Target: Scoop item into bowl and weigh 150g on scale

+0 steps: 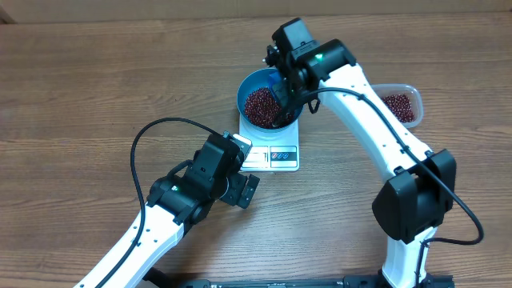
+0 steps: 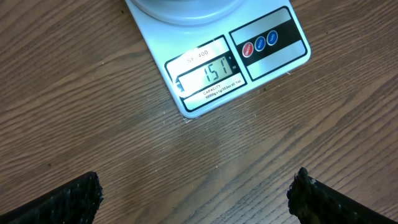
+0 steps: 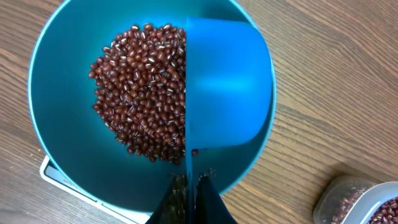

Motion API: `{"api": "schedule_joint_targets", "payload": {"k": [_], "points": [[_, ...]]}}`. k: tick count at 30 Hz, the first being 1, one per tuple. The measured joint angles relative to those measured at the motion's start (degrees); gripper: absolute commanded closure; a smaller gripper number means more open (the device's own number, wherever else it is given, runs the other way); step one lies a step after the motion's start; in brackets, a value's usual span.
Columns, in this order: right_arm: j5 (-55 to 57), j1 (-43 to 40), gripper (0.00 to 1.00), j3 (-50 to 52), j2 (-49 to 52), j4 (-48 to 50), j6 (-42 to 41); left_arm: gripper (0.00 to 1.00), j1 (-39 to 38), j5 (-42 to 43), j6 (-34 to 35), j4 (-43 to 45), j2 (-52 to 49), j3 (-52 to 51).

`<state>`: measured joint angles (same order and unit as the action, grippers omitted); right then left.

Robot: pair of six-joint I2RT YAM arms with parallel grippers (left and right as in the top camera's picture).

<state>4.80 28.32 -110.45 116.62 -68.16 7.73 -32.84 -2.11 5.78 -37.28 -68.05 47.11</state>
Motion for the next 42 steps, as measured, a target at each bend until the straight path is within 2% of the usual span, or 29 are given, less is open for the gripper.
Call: {"api": "schedule_joint_targets", "payload": {"k": [8, 22, 31, 37, 42], "points": [[2.6, 1.7, 0.96, 0.0, 2.0, -0.8, -0.1, 0.00, 0.0, 0.0, 0.0, 0.0, 0.0, 0.0], [-2.6, 1.2, 0.96, -0.3, 2.1, -3.0, -0.2, 0.01, 0.0, 0.0, 0.0, 0.0, 0.0, 0.0], [-7.9, -4.3, 0.96, -6.5, 2.3, -8.7, -0.2, 0.00, 0.0, 0.0, 0.0, 0.0, 0.0, 0.0], [-10.6, -4.7, 0.96, -11.4, 2.3, -11.3, -0.2, 0.00, 0.0, 0.0, 0.0, 0.0, 0.0, 0.0], [-10.8, -4.7, 0.96, -11.4, 2.3, -11.6, -0.2, 0.00, 0.0, 0.0, 0.0, 0.0, 0.0, 0.0]]}}
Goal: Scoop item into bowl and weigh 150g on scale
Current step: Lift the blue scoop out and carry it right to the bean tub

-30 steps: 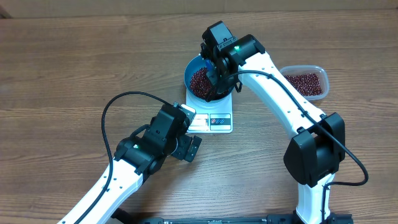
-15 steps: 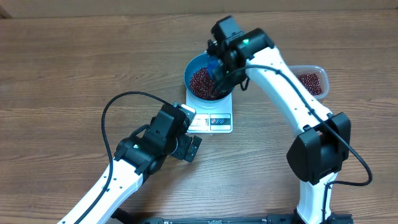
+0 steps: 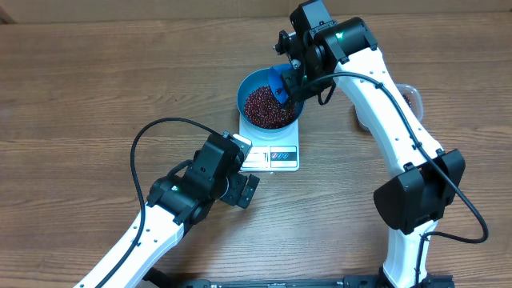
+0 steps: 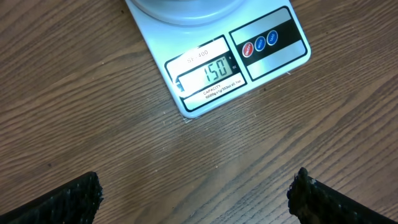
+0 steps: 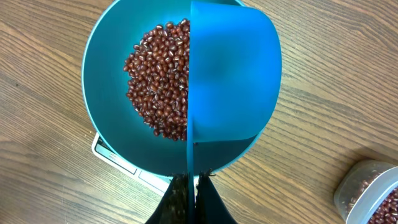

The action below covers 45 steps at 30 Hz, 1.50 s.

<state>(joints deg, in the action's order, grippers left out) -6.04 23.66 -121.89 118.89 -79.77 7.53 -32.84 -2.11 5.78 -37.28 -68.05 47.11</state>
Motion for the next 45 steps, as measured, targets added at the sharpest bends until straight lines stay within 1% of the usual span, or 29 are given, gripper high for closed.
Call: {"api": "schedule_joint_targets", "payload": {"k": [8, 16, 25, 28, 39, 42, 45], "points": [[-0.8, 0.0, 0.96, 0.0, -0.7, -0.7, 0.0, 0.00, 0.0, 0.0, 0.0, 0.0, 0.0, 0.0], [-8.6, -0.9, 0.96, 0.0, -2.4, -2.0, 0.1, 0.00, 0.0, 0.0, 0.0, 0.0, 0.0, 0.0], [-26.9, -12.3, 0.96, 0.0, -2.4, -4.7, 4.2, 0.01, 0.0, 0.0, 0.0, 0.0, 0.0, 0.0], [-31.3, -16.0, 0.96, 0.0, -2.6, -5.5, 5.2, 0.01, 0.0, 0.0, 0.0, 0.0, 0.0, 0.0], [-33.9, -26.6, 0.96, -0.1, -7.0, -8.9, 7.2, 0.00, 0.0, 0.0, 0.0, 0.0, 0.0, 0.0], [-31.9, -28.9, 0.96, -0.1, -7.0, -10.0, 7.3, 0.00, 0.0, 0.0, 0.0, 0.0, 0.0, 0.0], [-26.4, -30.9, 0.96, -0.1, -7.0, -11.2, 7.0, 0.00, 0.0, 0.0, 0.0, 0.0, 0.0, 0.0]]}}
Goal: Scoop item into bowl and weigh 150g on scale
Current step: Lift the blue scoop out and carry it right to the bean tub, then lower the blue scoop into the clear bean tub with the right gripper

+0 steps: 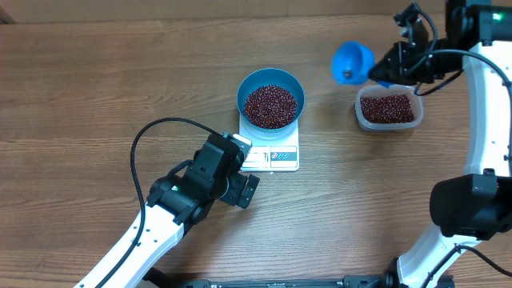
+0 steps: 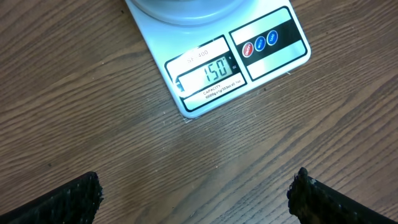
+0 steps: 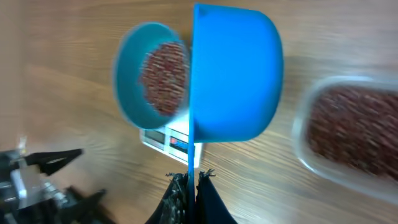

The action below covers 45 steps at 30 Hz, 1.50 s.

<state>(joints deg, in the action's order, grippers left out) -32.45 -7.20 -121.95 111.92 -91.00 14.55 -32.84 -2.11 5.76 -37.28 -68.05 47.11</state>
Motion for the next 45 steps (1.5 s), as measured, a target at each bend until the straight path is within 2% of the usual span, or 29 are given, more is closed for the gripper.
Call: {"api": "schedule_joint_targets", "payload": {"k": [5, 18, 32, 38, 45], "points": [[15.5, -0.3, 0.96, 0.0, 0.0, 0.0, -5.2, 0.00, 0.0, 0.0, 0.0, 0.0, 0.0, 0.0], [41.0, -0.2, 0.96, 0.0, 0.0, -2.5, -18.4, 0.01, 0.0, 0.0, 0.0, 0.0, 0.0, 0.0], [49.7, 4.5, 0.96, 0.0, 0.0, -2.2, -20.7, 0.01, 0.0, 0.0, 0.0, 0.0, 0.0, 0.0], [52.9, 9.8, 0.96, 0.0, 0.0, -2.1, -19.4, 0.01, 0.0, 0.0, 0.0, 0.0, 0.0, 0.0], [53.9, 9.9, 0.96, 0.0, 0.0, -2.2, -19.5, 0.01, 0.0, 0.0, 0.0, 0.0, 0.0, 0.0]]}}
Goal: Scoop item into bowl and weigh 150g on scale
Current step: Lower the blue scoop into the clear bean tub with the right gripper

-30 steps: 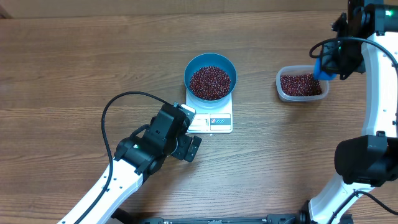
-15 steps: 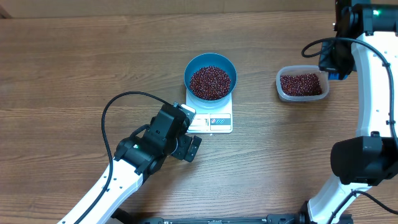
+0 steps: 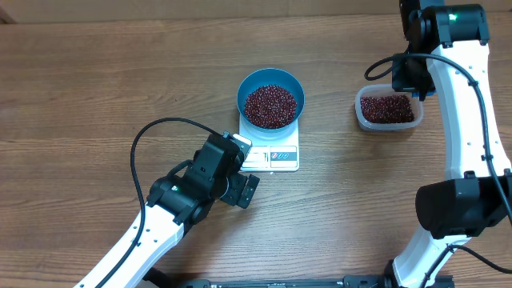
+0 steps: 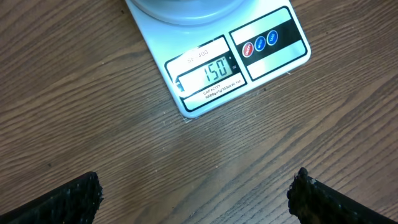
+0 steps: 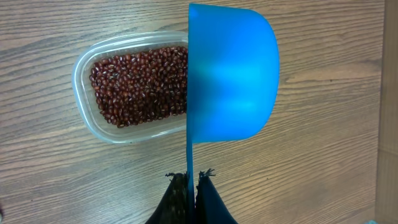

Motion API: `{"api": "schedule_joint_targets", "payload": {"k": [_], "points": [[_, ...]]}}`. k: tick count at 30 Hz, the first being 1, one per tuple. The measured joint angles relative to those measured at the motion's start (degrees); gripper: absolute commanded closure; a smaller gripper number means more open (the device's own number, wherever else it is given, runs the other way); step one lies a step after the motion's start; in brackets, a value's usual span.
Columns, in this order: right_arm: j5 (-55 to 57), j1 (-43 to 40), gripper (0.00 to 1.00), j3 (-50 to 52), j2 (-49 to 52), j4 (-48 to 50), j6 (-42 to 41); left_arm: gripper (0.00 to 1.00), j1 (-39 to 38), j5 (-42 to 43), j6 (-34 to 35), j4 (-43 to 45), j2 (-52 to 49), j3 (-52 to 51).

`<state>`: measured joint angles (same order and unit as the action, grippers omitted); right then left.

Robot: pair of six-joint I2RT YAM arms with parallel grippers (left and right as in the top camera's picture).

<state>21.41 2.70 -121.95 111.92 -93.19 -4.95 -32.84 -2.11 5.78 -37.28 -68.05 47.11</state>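
A blue bowl heaped with red beans sits on the white scale. The scale's display reads 150. My right gripper is shut on the thin handle of a blue scoop. The scoop hangs over the right end of a clear tub of beans. In the overhead view the right arm hides the scoop beside the tub. My left gripper is open over bare wood just in front of the scale, holding nothing.
The table's far edge runs close behind the right arm. A black cable loops left of the left arm. A pale strip borders the wood at the right of the right wrist view.
My right gripper, still holding the scoop, has moved right from the gap between bowl and tub to the tub's right end. The display still reads 150. The left arm is unmoved.
The scoop was first down in the bowl among the beans with the display at 151. It was then lifted over the bowl's right rim and the display read 150. Afterwards it was between bowl and tub, and now it is over the tub.
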Motion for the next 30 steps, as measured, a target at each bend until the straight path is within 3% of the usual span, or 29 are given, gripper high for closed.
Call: {"api": "schedule_joint_targets", "payload": {"k": [18, 30], "points": [[-0.6, 0.0, 0.96, 0.0, 0.0, -0.3, 0.0, 0.01, 0.0, 0.0, 0.0, 0.0, 0.0, 0.0], [-11.1, -0.9, 0.96, 0.0, -0.8, -1.1, -0.4, 0.00, 0.0, 0.0, 0.0, 0.0, 0.0, 0.0]]}}
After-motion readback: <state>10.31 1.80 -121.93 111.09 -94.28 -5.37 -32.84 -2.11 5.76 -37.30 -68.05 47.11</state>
